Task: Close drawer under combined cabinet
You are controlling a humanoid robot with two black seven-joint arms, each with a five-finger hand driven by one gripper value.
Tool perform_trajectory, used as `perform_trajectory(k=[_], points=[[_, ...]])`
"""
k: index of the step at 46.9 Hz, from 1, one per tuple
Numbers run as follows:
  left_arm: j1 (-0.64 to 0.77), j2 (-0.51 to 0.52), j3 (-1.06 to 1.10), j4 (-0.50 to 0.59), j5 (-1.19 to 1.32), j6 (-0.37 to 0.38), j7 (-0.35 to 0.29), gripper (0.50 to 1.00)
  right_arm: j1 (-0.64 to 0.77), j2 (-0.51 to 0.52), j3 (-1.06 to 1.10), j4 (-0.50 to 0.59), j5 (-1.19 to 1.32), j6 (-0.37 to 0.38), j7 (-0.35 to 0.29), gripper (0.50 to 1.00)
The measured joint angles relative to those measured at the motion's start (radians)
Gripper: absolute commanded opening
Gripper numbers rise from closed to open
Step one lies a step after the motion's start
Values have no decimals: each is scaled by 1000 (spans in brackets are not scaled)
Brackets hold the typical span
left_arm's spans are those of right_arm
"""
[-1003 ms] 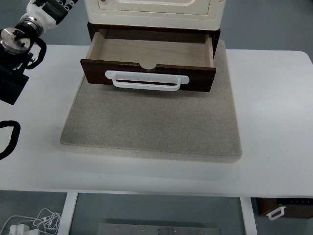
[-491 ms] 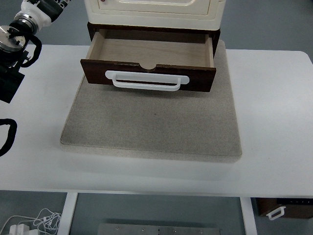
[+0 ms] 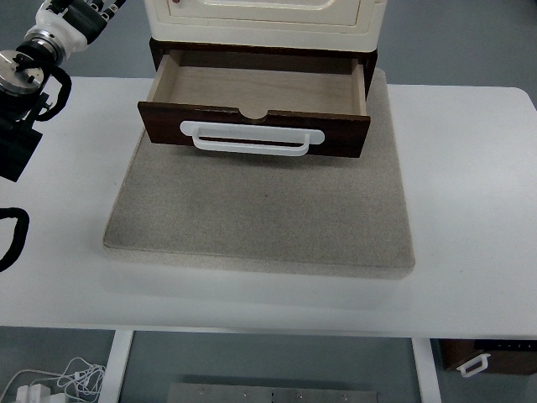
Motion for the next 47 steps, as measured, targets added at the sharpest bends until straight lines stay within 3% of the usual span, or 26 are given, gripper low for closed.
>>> perform_trajectory(k=[21, 32, 47], points=[[-20, 10, 1, -9, 5, -1, -10, 996, 0, 0, 0, 0, 0, 0, 0, 952], [-56, 79, 3, -25, 8, -74, -17, 996, 0, 0, 0, 0, 0, 0, 0, 952], [-77, 219, 5, -238, 27, -79, -17, 996, 0, 0, 0, 0, 0, 0, 0, 952]])
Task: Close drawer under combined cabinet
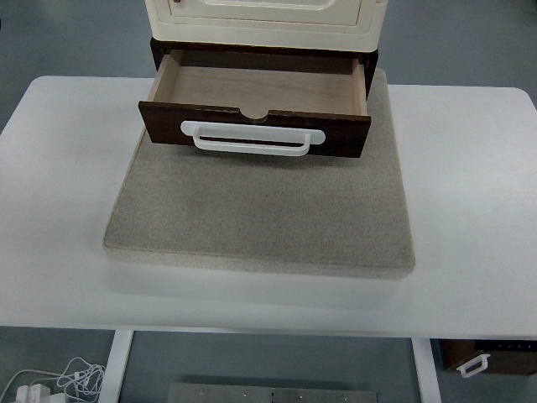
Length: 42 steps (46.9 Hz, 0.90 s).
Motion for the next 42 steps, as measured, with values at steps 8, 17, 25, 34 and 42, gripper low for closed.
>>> perform_trajectory(k=[8, 17, 25, 34, 42], points=[[-18, 79, 1, -125, 13, 1, 1, 996, 0, 0, 0, 0, 0, 0, 0, 952], [-19, 134, 1, -287, 96, -1, 2, 996, 0, 0, 0, 0, 0, 0, 0, 952], [-25, 163, 1, -414, 117, 1, 6, 994, 0, 0, 0, 0, 0, 0, 0, 952], [-58, 164, 69, -510, 216, 12, 6, 990, 0, 0, 0, 0, 0, 0, 0, 952], [-90, 166, 113, -596, 231, 14, 6, 990, 0, 0, 0, 0, 0, 0, 0, 952]])
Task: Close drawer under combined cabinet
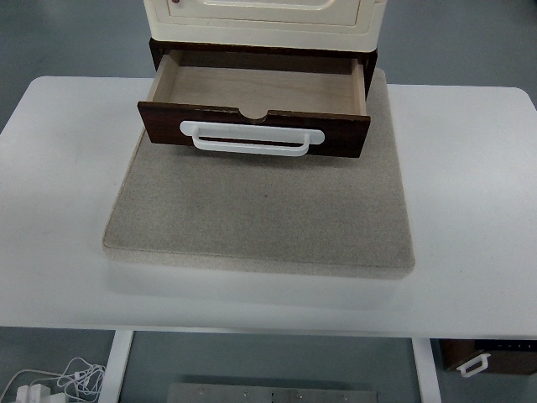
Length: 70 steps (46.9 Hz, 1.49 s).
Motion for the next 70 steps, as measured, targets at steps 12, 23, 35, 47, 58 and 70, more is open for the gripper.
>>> perform_trajectory(k=[12, 23, 35, 47, 58, 70], points=[[-33, 31, 141, -161, 2, -14, 1, 990, 0, 0, 0, 0, 0, 0, 0, 952], [-67, 55, 261, -266, 4, -27, 0, 990, 0, 0, 0, 0, 0, 0, 0, 952], [-115, 60, 356, -351, 27, -110, 6, 990, 0, 0, 0, 0, 0, 0, 0, 952], [-126, 51, 385, -429, 63, -120, 36, 988, 0, 0, 0, 0, 0, 0, 0, 952], [-130, 4, 494, -450, 142, -120, 41, 988, 0, 0, -1, 0, 0, 0, 0, 952], [-129, -78, 638, -460, 243, -121, 78, 990, 0, 0, 0, 0, 0, 0, 0, 952]])
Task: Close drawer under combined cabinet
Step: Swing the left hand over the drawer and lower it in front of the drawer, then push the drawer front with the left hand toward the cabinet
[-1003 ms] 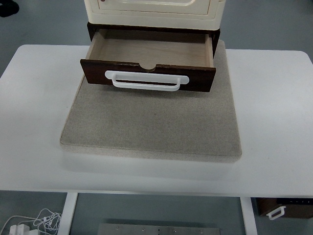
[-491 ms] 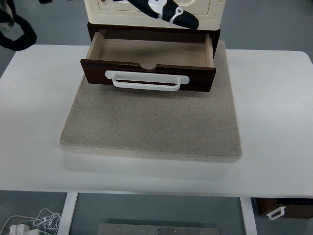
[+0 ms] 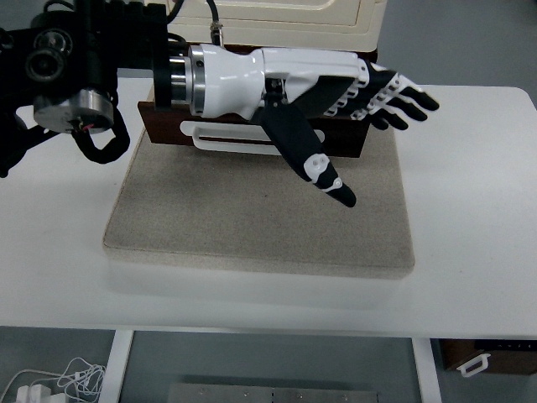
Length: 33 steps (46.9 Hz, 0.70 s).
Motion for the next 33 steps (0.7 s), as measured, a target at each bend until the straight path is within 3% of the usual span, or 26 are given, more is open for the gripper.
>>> perform_trajectory(k=[10, 22, 33], points=[[1, -49, 84, 0, 13, -1, 127, 996, 0, 0, 1, 0, 0, 0, 0, 952], [0, -71, 142, 11, 14, -45, 345, 996, 0, 0, 0, 0, 0, 0, 0, 952], [-1, -71, 190, 35, 14, -49, 455, 996, 0, 0, 0, 0, 0, 0, 0, 952]])
